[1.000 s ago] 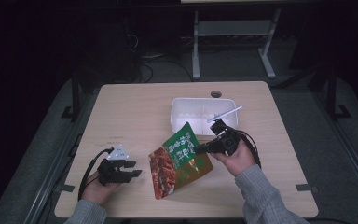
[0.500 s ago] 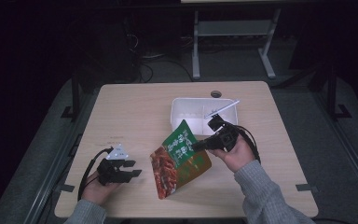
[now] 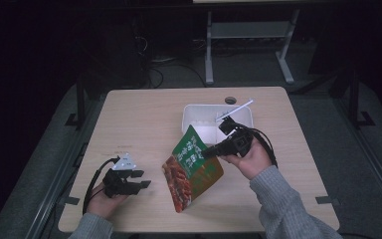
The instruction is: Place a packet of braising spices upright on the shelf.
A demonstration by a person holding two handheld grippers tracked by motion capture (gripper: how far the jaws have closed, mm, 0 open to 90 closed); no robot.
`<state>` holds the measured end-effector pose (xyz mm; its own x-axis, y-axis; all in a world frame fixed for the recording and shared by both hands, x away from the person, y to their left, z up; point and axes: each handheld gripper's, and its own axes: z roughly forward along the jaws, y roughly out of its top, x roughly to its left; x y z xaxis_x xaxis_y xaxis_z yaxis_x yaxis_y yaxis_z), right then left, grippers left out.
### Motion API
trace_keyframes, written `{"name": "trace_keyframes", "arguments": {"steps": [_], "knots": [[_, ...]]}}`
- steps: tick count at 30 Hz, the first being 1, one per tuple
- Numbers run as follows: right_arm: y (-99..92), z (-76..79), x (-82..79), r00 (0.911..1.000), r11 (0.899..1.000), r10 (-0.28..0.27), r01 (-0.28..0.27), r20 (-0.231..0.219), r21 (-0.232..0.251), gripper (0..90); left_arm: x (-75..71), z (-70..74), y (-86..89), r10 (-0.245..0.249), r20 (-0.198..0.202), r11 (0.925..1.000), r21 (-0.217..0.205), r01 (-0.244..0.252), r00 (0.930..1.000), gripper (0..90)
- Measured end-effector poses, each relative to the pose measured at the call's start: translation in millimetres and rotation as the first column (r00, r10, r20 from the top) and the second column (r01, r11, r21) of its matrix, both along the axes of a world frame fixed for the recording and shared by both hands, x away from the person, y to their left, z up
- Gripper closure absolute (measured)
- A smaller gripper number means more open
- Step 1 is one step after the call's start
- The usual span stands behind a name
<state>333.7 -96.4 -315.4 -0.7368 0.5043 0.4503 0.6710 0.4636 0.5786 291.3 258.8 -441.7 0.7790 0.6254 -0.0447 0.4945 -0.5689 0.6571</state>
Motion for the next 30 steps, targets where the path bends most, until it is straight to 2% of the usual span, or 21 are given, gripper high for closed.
{"name": "trace_keyframes", "arguments": {"steps": [8, 21, 30], "knots": [[1.6, 14.7, -1.1, 0.9996, 1.000, 0.024, -0.024, 0.015, -0.004, 90.0, 0.1, 0.1, 0.6, 0.002, 0.004, 1.0000, -0.007, -0.002, 1.0000, 49.9], [5.6, 37.2, -4.8, 0.9979, 0.997, 0.048, -0.046, 0.043, -0.059, 90.0, 0.2, 0.4, 1.9, 0.005, 0.005, 0.9999, -0.009, -0.005, 1.0000, 49.4], [4.6, 46.1, -5.0, 0.9973, 0.995, 0.052, -0.047, 0.052, -0.092, 90.0, 0.2, 0.4, 3.2, 0.009, 0.007, 0.9999, -0.013, -0.009, 0.9999, 49.2]]}}
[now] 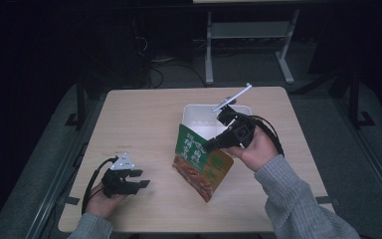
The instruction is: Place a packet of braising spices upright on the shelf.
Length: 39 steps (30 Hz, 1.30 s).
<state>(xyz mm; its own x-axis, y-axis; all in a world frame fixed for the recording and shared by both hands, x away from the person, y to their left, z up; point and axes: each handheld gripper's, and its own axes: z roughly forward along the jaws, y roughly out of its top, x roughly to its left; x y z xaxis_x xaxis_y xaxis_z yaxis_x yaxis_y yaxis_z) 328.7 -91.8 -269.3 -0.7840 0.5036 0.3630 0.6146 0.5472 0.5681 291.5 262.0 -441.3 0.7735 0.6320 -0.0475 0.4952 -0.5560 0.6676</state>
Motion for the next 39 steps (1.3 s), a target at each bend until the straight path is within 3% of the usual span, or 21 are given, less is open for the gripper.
{"name": "trace_keyframes", "arguments": {"steps": [5, 20, 39], "knots": [[-2.4, 4.5, 0.5, 1.0000, 1.000, 0.001, -0.001, 0.003, -0.018, 90.0, 0.0, 0.0, 0.3, 0.004, 0.001, 1.0000, -0.005, -0.004, 1.0000, 49.1], [-16.1, 22.7, 4.2, 0.9995, 1.000, -0.025, 0.025, 0.020, -0.003, 90.0, -0.3, 0.5, 1.9, 0.008, 0.000, 0.9999, -0.008, -0.008, 1.0000, 48.6], [-41.1, 45.9, 18.7, 0.9934, 0.995, -0.103, 0.104, 0.050, -0.011, 90.0, -0.7, 1.4, 3.8, 0.021, 0.006, 0.9996, -0.019, -0.021, 0.9998, 46.0]]}}
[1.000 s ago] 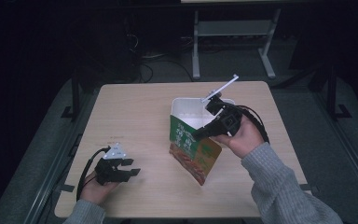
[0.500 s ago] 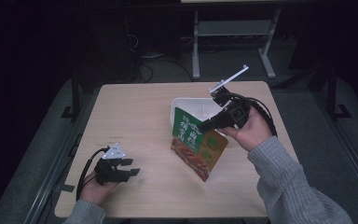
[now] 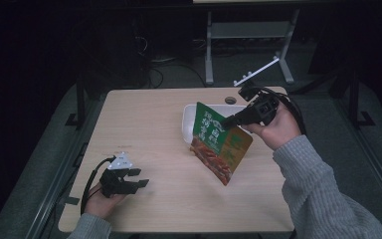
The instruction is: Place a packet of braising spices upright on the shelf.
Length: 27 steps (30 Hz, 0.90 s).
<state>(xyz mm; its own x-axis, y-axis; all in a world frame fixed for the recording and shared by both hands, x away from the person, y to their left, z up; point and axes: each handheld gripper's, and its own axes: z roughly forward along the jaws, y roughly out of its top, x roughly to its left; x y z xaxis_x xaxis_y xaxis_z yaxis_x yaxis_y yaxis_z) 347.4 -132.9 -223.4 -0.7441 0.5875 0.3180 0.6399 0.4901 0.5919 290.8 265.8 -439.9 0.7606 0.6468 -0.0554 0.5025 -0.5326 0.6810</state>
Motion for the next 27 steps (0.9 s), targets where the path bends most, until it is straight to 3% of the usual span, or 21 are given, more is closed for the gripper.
{"name": "trace_keyframes", "arguments": {"steps": [27], "knots": [[-31.2, 30.3, 17.0, 0.9944, 0.994, -0.104, 0.104, 0.018, -0.024, 90.0, 0.3, -0.2, 0.5, 0.000, 0.000, 1.0000, 0.001, 0.000, 1.0000, 43.4]]}}
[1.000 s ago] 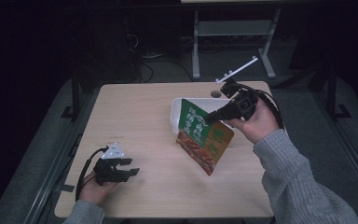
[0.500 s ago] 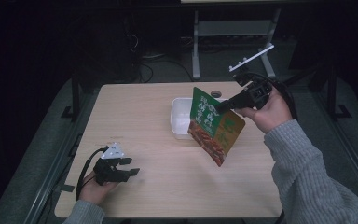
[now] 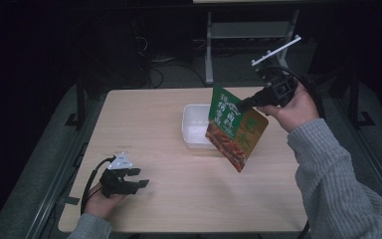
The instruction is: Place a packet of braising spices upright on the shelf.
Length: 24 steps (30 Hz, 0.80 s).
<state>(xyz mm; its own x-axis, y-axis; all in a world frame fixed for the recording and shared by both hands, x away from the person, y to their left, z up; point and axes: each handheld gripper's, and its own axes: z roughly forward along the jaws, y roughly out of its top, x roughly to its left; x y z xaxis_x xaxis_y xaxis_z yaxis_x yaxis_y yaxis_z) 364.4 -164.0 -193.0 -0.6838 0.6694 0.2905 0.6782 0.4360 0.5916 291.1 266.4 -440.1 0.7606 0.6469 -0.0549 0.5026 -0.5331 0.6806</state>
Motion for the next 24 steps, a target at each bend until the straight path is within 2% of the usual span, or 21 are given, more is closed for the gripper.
{"name": "trace_keyframes", "arguments": {"steps": [16, 24], "knots": [[-3.4, 12.2, 20.0, 0.9986, 0.998, -0.052, 0.052, 0.010, -0.017, 90.0, -0.1, 0.4, 0.0, -0.001, 0.001, 1.0000, 0.001, 0.001, 1.0000, 41.9], [-0.2, 14.8, 36.0, 0.9965, 0.995, -0.082, 0.083, 0.011, -0.048, 90.0, -0.1, 0.9, 1.5, 0.005, 0.002, 1.0000, -0.005, -0.005, 1.0000, 41.3]]}}
